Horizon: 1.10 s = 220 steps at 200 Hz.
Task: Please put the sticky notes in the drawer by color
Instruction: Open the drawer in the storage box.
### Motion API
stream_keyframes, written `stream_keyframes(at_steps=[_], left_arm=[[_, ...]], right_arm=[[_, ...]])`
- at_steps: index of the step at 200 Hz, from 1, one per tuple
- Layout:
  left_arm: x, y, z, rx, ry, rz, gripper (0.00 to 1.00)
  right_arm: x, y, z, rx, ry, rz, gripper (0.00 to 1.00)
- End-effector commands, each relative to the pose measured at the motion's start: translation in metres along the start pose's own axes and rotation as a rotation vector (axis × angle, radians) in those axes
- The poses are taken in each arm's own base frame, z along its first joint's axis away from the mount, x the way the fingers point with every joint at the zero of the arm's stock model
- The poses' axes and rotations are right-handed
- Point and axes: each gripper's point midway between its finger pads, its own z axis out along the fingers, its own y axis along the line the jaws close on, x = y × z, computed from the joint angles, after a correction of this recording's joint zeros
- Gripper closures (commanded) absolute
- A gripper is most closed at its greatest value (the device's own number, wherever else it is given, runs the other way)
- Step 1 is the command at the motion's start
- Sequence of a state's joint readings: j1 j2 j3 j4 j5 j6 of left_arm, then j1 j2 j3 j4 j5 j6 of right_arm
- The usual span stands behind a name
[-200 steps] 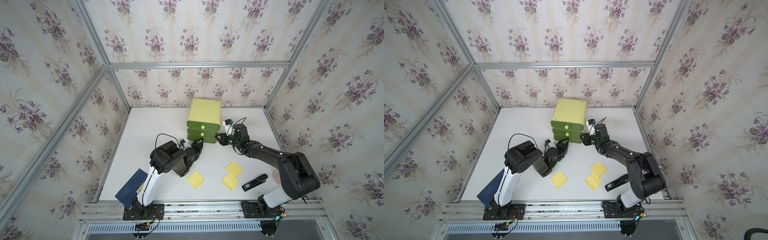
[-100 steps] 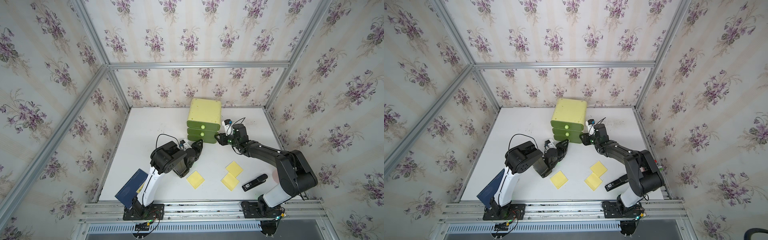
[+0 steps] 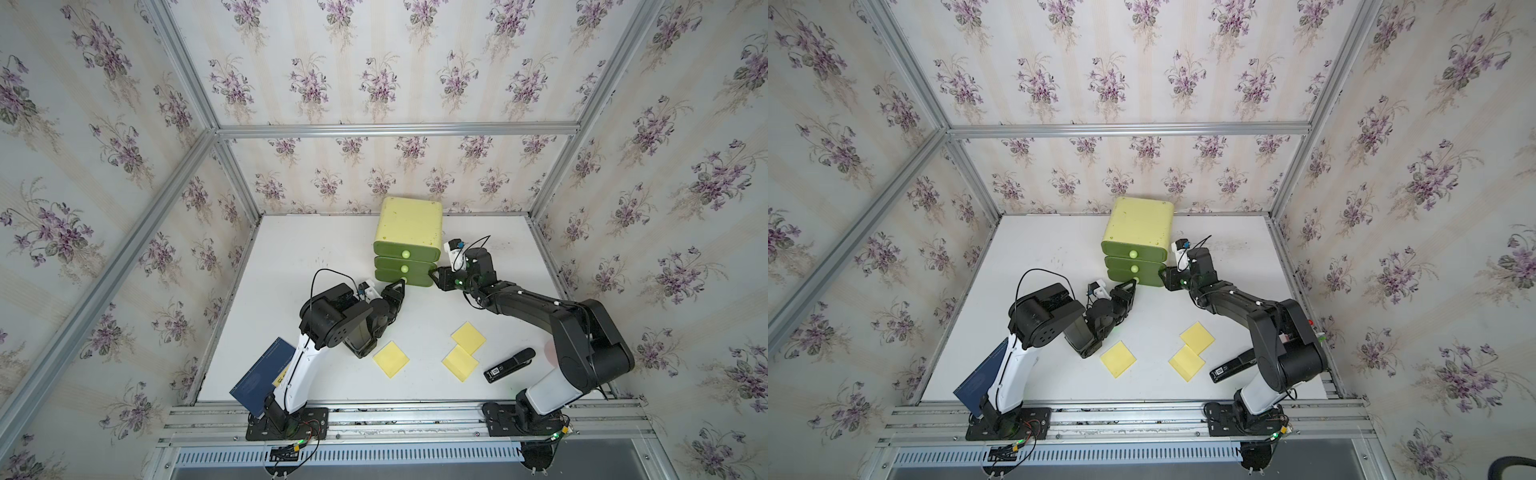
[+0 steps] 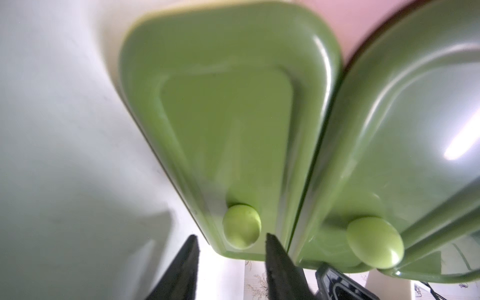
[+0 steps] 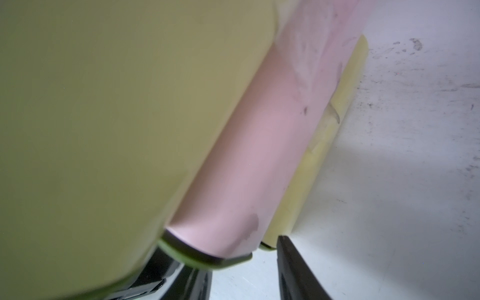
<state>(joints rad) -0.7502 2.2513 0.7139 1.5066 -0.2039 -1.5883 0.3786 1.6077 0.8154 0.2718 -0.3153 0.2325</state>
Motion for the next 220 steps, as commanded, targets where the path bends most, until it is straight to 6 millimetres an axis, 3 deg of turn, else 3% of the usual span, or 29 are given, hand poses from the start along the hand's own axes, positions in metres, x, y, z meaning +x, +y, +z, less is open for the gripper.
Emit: stream_keyframes(at_steps=[1, 21, 47, 77, 140, 220], left_arm=[[-0.002, 0.019, -0.001, -0.08, -0.012, 0.049, 0.53], [-0.002, 0.016, 0.003, -0.068, -0.013, 0.06, 0.53], [-0.002, 0.02, 0.005, -0.074, -0.02, 0.053, 0.62], [0.001, 0.025, 0.011, -0.075, -0.011, 0.046, 0.53], [0.0, 0.021, 0.017, -0.06, -0.022, 0.013, 0.55], [-0.004, 0.028, 0.011, -0.084, -0.057, -0.018, 0.53]], right_arm=[[-0.009, 0.004, 0.0, -0.017, -0.029, -0.005, 0.56], [-0.006, 0.002, 0.0, -0.011, -0.022, -0.009, 0.56], [-0.004, 0.001, 0.0, -0.008, -0.017, -0.013, 0.56], [-0.002, 0.001, 0.0, -0.005, -0.011, -0.017, 0.55], [-0.005, 0.003, -0.001, -0.015, -0.013, -0.011, 0.55], [-0.004, 0.003, 0.001, -0.02, -0.013, 0.004, 0.54]])
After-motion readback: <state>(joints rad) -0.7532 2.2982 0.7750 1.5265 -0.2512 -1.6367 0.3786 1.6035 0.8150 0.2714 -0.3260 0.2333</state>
